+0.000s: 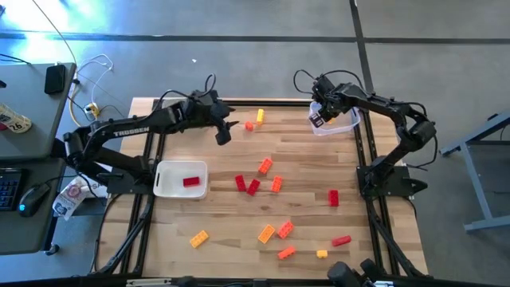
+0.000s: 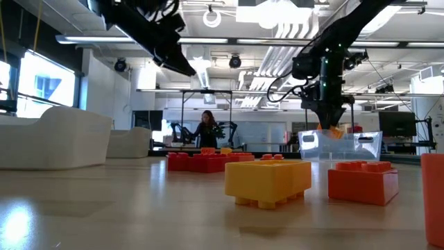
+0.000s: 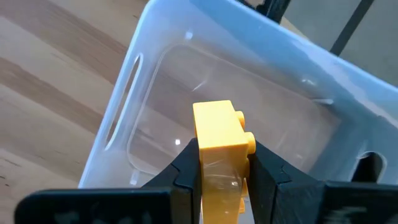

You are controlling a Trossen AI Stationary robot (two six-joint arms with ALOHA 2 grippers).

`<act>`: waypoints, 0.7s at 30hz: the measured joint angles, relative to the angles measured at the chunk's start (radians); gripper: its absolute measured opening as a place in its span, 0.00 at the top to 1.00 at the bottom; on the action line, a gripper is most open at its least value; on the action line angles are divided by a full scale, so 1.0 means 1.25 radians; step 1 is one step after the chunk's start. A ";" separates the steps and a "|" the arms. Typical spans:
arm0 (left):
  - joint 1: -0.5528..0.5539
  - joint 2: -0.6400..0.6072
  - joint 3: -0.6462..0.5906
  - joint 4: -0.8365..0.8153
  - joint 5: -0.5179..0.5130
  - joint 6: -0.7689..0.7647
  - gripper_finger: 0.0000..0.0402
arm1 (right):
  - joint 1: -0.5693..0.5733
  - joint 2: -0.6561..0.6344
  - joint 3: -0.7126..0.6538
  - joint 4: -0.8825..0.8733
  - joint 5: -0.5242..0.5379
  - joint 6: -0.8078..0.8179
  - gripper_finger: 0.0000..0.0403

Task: Sort & place blocks by color
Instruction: Put the yellow game piece into the transparent bin

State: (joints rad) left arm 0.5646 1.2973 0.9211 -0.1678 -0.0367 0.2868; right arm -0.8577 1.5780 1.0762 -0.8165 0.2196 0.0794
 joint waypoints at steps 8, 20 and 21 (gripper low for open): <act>0.016 0.122 0.071 -0.040 0.000 0.049 0.48 | 0.000 0.000 -0.036 0.035 -0.014 -0.001 0.83; 0.032 0.306 0.252 -0.180 0.054 0.183 0.48 | 0.000 0.000 -0.036 0.066 0.001 -0.028 0.61; 0.036 0.319 0.260 -0.186 0.066 0.191 0.48 | 0.001 0.000 -0.036 0.066 0.001 -0.028 0.59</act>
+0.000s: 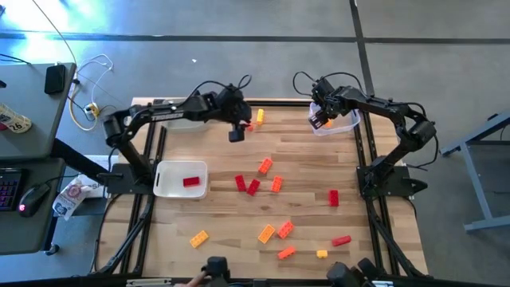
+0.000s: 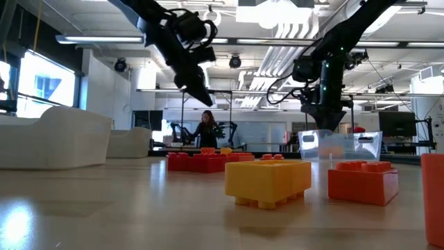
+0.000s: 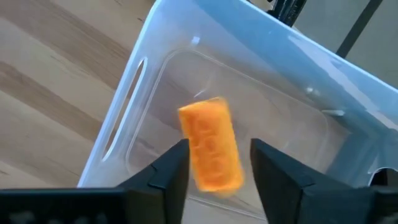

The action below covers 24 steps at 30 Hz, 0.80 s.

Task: Sort & place blocks by color
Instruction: Put the yellow game piece into the transparent bin, then put the orange game piece into the gray bin

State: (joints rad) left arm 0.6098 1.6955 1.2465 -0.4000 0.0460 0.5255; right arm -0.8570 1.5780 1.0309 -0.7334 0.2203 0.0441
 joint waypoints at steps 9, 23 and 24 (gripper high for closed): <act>0.033 0.072 0.026 -0.003 0.032 0.053 0.48 | 0.000 0.000 0.001 -0.015 -0.027 0.001 0.52; 0.041 0.132 0.027 0.000 0.024 0.115 0.48 | 0.000 -0.002 0.002 -0.053 -0.075 0.047 0.52; 0.041 0.137 0.027 0.000 0.018 0.119 0.48 | 0.000 -0.002 0.002 -0.053 -0.080 0.050 0.52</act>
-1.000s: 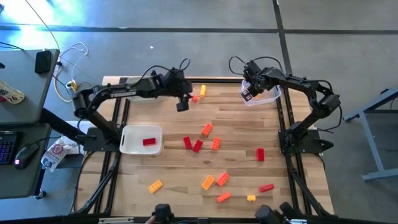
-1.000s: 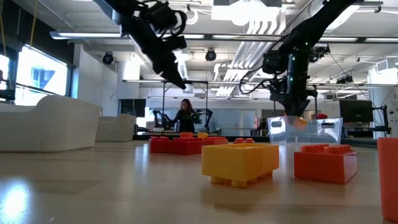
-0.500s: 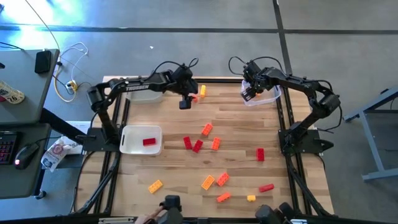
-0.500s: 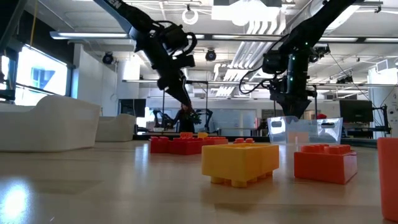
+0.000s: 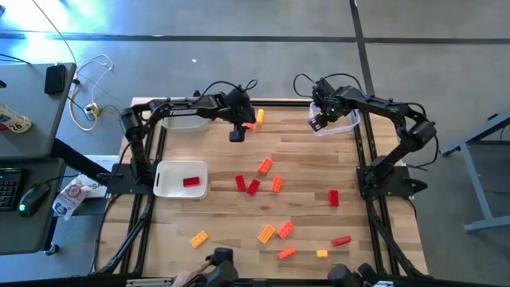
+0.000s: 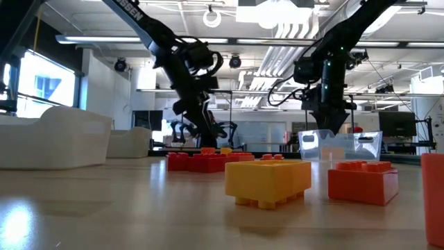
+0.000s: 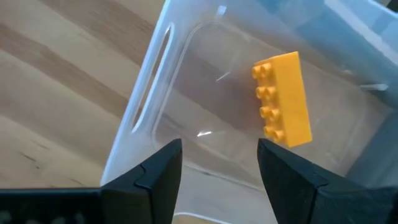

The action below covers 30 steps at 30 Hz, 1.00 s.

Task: Sort & place blocks by color
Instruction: Put the orange game piece into the gray bin

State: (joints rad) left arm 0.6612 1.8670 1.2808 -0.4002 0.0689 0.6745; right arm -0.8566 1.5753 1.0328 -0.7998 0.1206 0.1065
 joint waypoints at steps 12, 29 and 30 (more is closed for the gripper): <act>0.002 0.008 0.063 -0.039 -0.016 0.011 0.48 | 0.000 0.000 0.000 -0.004 -0.007 0.001 0.52; 0.046 0.061 0.143 -0.146 0.012 0.033 0.48 | 0.000 -0.001 0.000 -0.017 -0.007 -0.008 0.52; 0.043 0.066 0.143 -0.145 0.012 0.038 0.48 | 0.000 -0.001 0.000 -0.017 -0.007 -0.008 0.52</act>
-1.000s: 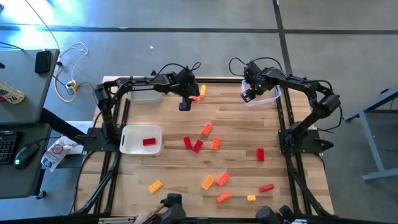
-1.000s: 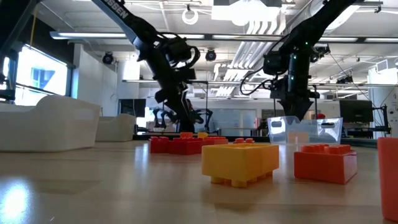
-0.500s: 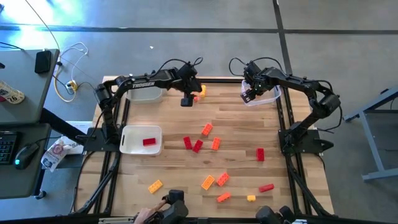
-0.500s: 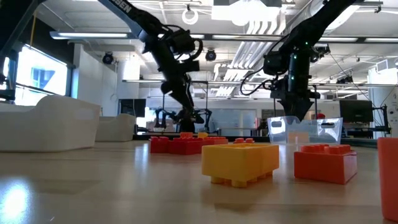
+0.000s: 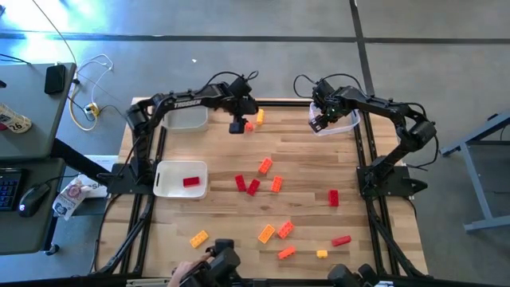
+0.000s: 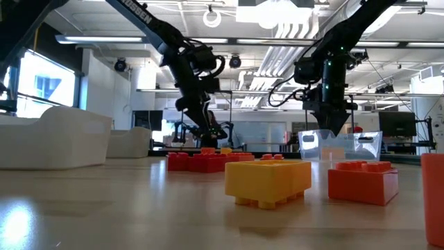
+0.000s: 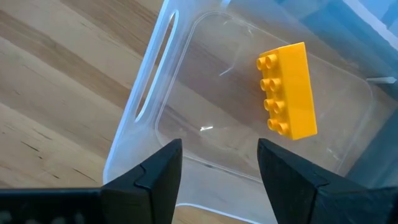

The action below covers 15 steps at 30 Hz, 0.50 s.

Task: Sort & place blocks by color
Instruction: Put the orange game piece into the gray bin

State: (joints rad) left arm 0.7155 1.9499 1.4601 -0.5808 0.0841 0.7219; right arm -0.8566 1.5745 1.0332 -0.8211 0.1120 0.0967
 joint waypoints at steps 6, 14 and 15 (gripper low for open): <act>-0.018 0.033 0.000 0.007 -0.010 0.039 0.48 | 0.000 0.000 0.000 -0.001 0.000 0.000 0.52; -0.030 0.069 0.000 0.008 -0.023 0.059 0.48 | 0.000 0.000 0.000 -0.001 0.000 0.000 0.52; -0.030 0.071 0.000 0.007 -0.032 0.061 0.48 | 0.000 0.000 0.000 -0.001 0.000 0.003 0.52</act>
State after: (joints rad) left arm 0.6776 2.0386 1.4597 -0.5721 0.0444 0.7977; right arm -0.8566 1.5745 1.0338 -0.8219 0.1120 0.1007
